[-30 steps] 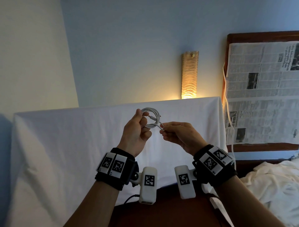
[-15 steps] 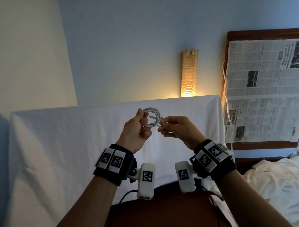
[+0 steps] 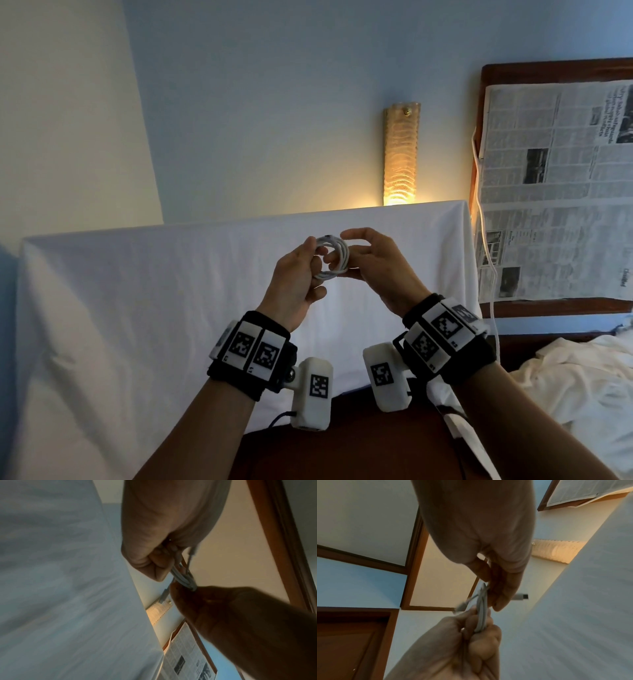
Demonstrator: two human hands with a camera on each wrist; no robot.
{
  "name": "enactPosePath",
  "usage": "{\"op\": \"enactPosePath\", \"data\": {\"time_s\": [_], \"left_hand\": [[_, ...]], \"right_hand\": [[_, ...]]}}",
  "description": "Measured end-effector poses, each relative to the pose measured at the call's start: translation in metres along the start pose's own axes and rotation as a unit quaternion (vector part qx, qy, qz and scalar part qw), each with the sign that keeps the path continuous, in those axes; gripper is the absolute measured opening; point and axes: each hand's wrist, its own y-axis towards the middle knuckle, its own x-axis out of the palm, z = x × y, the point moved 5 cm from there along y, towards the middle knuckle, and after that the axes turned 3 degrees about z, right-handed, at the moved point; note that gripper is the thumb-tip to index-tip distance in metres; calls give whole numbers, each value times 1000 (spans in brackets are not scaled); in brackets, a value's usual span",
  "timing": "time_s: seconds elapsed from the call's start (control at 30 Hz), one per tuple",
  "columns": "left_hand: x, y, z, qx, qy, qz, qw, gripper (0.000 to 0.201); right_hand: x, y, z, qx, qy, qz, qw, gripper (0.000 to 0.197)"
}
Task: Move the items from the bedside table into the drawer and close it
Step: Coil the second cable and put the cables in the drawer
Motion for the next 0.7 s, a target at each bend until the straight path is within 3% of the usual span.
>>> {"op": "enactPosePath", "data": {"time_s": [0.1,0.2,0.37,0.5,0.57,0.7], "left_hand": [[0,1,3,33,34,3,999,27],[2,1,4,64,92,7,994,31],[10,-4,1,99,158,8,982,36],[13,-5,-9,105,176,14,979,37],[12,-4,-12,97,164,10,982,37],[10,-2,-18,58,142,-14,988,41]], "right_hand": [[3,-3,-8,-6,22,-16,1000,27],[5,-3,-15,-104,-116,-17,988,16],[-2,0,-15,-174,-178,54,967,8],[-7,11,-15,-223,-279,113,927,3],[-9,14,-10,-199,-267,81,939,5],[-21,8,14,-44,-143,-28,988,23]]}}
